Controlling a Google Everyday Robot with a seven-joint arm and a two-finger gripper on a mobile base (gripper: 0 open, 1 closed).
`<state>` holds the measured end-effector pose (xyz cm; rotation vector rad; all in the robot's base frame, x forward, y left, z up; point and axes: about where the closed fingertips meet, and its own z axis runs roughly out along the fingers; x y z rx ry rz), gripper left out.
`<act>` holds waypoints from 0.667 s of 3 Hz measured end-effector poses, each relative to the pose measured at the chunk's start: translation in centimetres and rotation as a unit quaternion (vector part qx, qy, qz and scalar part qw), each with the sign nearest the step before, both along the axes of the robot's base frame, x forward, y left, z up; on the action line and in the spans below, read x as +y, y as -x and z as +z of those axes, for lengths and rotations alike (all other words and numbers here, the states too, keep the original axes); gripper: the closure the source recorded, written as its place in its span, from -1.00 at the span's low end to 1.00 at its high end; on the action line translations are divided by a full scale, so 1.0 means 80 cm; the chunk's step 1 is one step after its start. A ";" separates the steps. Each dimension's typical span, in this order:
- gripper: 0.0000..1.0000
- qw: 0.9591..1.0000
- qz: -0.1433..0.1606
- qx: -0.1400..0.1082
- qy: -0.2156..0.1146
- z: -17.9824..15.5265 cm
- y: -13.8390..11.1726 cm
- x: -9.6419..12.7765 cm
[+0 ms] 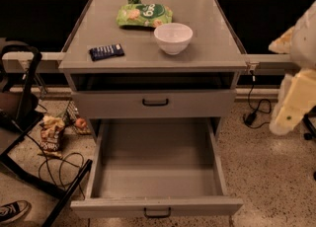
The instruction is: Close middle drawer
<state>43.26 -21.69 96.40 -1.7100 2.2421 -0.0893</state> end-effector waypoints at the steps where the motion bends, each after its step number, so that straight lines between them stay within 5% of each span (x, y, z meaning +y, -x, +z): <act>1: -1.00 0.998 -0.019 -0.022 -0.048 -0.051 0.056 0.011; 2: -1.00 0.996 -0.051 -0.033 -0.070 -0.124 0.091 -0.002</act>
Offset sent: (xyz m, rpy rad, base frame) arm -0.1479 -0.0224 -0.3167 0.1655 0.1350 -0.2304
